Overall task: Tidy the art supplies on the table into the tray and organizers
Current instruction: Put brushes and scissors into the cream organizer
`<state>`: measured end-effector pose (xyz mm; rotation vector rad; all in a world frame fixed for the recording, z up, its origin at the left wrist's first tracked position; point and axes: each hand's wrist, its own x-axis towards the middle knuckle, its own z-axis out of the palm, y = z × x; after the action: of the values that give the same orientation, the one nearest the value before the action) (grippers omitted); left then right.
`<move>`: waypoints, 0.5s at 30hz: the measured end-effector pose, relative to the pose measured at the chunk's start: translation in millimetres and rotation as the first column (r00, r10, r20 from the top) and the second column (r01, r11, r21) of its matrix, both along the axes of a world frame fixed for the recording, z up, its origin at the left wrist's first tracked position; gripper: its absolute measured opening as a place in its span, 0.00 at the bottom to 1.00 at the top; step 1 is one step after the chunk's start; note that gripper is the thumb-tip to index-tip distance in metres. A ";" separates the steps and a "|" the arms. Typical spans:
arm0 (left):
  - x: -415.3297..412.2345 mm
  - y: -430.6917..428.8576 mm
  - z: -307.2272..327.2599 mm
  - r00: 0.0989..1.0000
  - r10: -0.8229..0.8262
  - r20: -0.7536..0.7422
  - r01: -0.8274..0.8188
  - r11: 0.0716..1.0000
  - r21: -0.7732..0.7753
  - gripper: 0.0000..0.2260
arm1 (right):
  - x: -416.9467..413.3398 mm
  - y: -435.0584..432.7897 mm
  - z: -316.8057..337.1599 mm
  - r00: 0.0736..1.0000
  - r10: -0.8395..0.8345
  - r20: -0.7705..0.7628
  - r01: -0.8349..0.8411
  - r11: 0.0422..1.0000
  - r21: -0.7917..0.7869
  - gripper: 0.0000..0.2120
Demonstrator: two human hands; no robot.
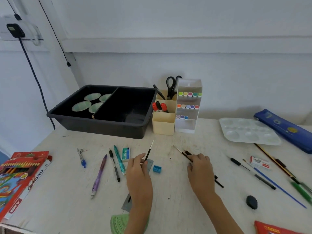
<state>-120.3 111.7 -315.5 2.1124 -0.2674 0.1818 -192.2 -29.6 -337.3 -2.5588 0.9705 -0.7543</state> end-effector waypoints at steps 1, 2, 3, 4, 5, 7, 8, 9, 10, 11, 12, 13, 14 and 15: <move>-1.4 -4.1 3.8 1.000 -0.024 0.016 0.025 0.999 -0.036 0.11 | -1.7 -1.3 -0.5 1.000 -0.003 -0.020 0.002 1.000 -0.020 0.14; -3.1 -8.1 7.5 0.998 -0.047 0.031 0.049 0.997 -0.067 0.11 | -3.4 -1.4 -0.1 0.999 -0.007 -0.035 0.006 0.999 -0.033 0.14; -4.6 -12.2 10.7 0.997 -0.065 0.041 0.069 0.993 -0.095 0.11 | -4.1 -1.6 -0.9 0.999 -0.005 -0.049 0.003 0.999 -0.037 0.15; -7.0 -16.5 13.6 0.996 -0.081 0.047 0.086 0.989 -0.123 0.11 | -5.3 -1.5 -1.7 0.998 -0.003 -0.066 0.002 1.000 -0.024 0.15; -10.0 -20.7 16.3 0.994 -0.095 0.046 0.101 0.983 -0.152 0.11 | -6.0 -2.6 -4.0 0.997 0.005 -0.075 -0.006 1.000 -0.012 0.16; -17.3 -28.0 20.7 0.990 -0.138 0.020 0.139 0.967 -0.212 0.12 | -8.3 -4.3 -7.7 0.997 0.042 -0.065 -0.039 0.998 0.050 0.14; -21.0 -31.6 21.7 0.987 -0.163 -0.001 0.159 0.960 -0.232 0.12 | -10.3 -5.5 -8.7 0.997 0.054 -0.050 -0.049 0.994 0.094 0.11; -24.3 -35.1 21.8 0.981 -0.190 -0.026 0.178 0.954 -0.243 0.12 | -12.1 -7.5 -8.1 0.998 0.059 -0.037 -0.054 0.991 0.124 0.08; -27.2 -38.7 21.4 0.975 -0.216 -0.053 0.196 0.948 -0.251 0.12 | -14.7 -9.3 -5.1 0.997 0.067 -0.038 -0.061 0.987 0.149 0.07; -29.7 -42.8 20.5 0.968 -0.238 -0.079 0.211 0.943 -0.257 0.12 | -18.0 -11.2 0.6 0.997 0.074 -0.029 -0.068 0.982 0.176 0.09; -32.1 -47.1 19.6 0.961 -0.258 -0.100 0.225 0.939 -0.261 0.12 | -22.1 -13.9 5.4 0.997 0.074 -0.012 -0.071 0.979 0.193 0.11; -34.6 -51.4 18.7 0.954 -0.277 -0.119 0.238 0.935 -0.263 0.12 | -26.5 -17.3 11.6 0.998 0.069 0.009 -0.069 0.976 0.207 0.12; -37.5 -56.2 18.5 0.945 -0.296 -0.141 0.252 0.930 -0.266 0.13 | -31.3 -22.0 16.4 0.998 0.053 0.021 -0.057 0.972 0.228 0.12; -40.9 -61.0 18.8 0.934 -0.317 -0.166 0.265 0.925 -0.273 0.12 | -37.0 -27.5 20.9 0.999 0.030 0.028 -0.037 0.966 0.255 0.12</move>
<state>-161.2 50.7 -296.6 1.8007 -0.4100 -0.1761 -229.2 -57.1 -316.4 -2.3324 0.9474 -0.6059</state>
